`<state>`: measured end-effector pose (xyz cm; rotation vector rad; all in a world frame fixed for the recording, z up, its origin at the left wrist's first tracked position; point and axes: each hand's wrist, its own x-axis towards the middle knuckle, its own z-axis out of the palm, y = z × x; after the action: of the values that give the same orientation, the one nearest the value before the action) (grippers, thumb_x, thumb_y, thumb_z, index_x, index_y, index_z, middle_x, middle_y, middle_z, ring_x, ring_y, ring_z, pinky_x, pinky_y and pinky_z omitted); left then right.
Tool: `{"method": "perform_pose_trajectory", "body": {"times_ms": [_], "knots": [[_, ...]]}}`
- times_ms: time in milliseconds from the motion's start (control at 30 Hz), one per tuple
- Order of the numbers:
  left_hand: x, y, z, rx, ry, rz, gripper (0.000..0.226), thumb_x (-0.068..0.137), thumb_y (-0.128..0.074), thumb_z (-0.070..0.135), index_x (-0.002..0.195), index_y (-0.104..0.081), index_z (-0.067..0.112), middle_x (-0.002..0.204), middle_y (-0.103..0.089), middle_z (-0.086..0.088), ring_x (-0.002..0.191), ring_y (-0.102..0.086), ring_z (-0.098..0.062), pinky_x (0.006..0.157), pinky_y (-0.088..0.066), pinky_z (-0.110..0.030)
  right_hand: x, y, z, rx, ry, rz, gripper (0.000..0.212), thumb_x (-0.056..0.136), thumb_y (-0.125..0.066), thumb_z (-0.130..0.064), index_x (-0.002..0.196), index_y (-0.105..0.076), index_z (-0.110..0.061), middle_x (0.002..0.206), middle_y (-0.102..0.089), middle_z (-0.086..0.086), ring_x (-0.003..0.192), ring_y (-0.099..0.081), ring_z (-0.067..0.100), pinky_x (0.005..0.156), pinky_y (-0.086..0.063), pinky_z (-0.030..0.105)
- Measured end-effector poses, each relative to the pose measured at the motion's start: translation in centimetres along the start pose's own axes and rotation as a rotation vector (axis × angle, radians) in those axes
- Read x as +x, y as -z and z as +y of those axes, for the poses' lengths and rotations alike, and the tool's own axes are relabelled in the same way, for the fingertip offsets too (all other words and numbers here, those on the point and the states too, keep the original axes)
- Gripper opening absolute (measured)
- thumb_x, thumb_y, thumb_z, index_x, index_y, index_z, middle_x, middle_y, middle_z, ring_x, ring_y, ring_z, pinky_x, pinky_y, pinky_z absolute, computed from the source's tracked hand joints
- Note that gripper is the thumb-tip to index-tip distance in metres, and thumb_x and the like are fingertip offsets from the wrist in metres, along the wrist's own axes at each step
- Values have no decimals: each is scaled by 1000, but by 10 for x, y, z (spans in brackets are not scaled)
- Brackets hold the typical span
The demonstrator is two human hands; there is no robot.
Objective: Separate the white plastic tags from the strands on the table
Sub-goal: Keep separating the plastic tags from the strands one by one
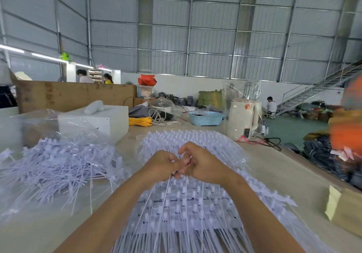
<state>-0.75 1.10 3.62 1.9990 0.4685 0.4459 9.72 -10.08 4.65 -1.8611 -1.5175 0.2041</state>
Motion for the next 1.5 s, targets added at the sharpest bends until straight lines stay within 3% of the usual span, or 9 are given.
{"method": "perform_pose_trajectory", "body": {"times_ms": [400, 500, 633, 867, 1033, 1167, 1267, 1367, 1500], "knots": [[0, 1, 2, -147, 135, 34, 33, 93, -60, 23, 62, -59, 12, 43, -47, 0, 32, -32, -8, 37, -23, -16, -3, -1, 9, -15, 20, 0, 18, 91, -59, -11, 96, -65, 5, 59, -55, -5, 48, -45, 0, 52, -38, 16], [-2, 8, 5, -279, 254, -91, 31, 95, -54, 20, 65, -59, 14, 41, -39, 2, 30, -24, -5, 32, -17, -14, -2, -1, 7, -62, 73, -2, 6, 88, -62, -9, 86, -66, -8, 54, -51, -15, 50, -48, -4, 52, -37, 10], [-5, 35, 16, -655, 285, -367, 37, 81, -54, 25, 45, -52, 16, 36, -33, 7, 24, -26, -1, 25, -19, -12, -4, 5, 19, -207, 55, -3, 28, 87, -61, -8, 63, -51, -18, 57, -43, -12, 58, -44, 6, 61, -38, 23], [-2, 37, 8, -358, 123, 106, 4, 91, -60, 5, 88, -62, 6, 63, -69, -10, 35, -50, -6, 32, -35, -13, -1, 14, 12, -194, 88, 54, 18, 88, -62, -34, 71, -58, -30, 64, -48, -7, 62, -45, 7, 66, -38, 29], [0, 10, 0, -146, 112, 62, 30, 89, -61, 38, 78, -64, 10, 59, -65, -3, 38, -45, -5, 37, -30, -14, -1, 12, 2, -114, 99, 22, 13, 86, -67, -25, 91, -65, -14, 71, -53, -15, 67, -50, -3, 66, -41, 15], [-1, 1, 8, -342, 162, -168, 70, 74, -37, 78, 71, -66, 14, 70, -67, -9, 43, -46, -9, 38, -28, -16, -5, 16, -4, -43, 55, -1, 10, 88, -64, -13, 97, -60, -15, 78, -54, -2, 73, -59, 17, 64, -43, 26], [-2, -4, 7, -212, 62, -81, 47, 82, -57, 58, 70, -64, 13, 68, -61, -7, 45, -44, -10, 39, -29, -16, -6, 16, -5, 39, 37, -11, 18, 85, -66, -11, 92, -54, -22, 89, -55, 2, 83, -64, 26, 65, -44, 27], [1, -7, 5, -213, 74, 60, 29, 88, -65, 32, 73, -63, 7, 60, -56, -5, 43, -48, -10, 39, -31, -17, -6, 18, -1, -33, -12, -54, 22, 82, -71, -19, 97, -56, -22, 86, -52, -5, 71, -53, 7, 67, -41, 20], [-1, -7, 8, -309, 124, 84, 34, 87, -65, 39, 81, -70, 6, 63, -70, -4, 49, -63, -13, 46, -47, -18, -6, 22, 8, -142, -45, -26, 15, 87, -66, -22, 82, -62, -9, 66, -52, -3, 59, -45, 6, 59, -36, 20]]}}
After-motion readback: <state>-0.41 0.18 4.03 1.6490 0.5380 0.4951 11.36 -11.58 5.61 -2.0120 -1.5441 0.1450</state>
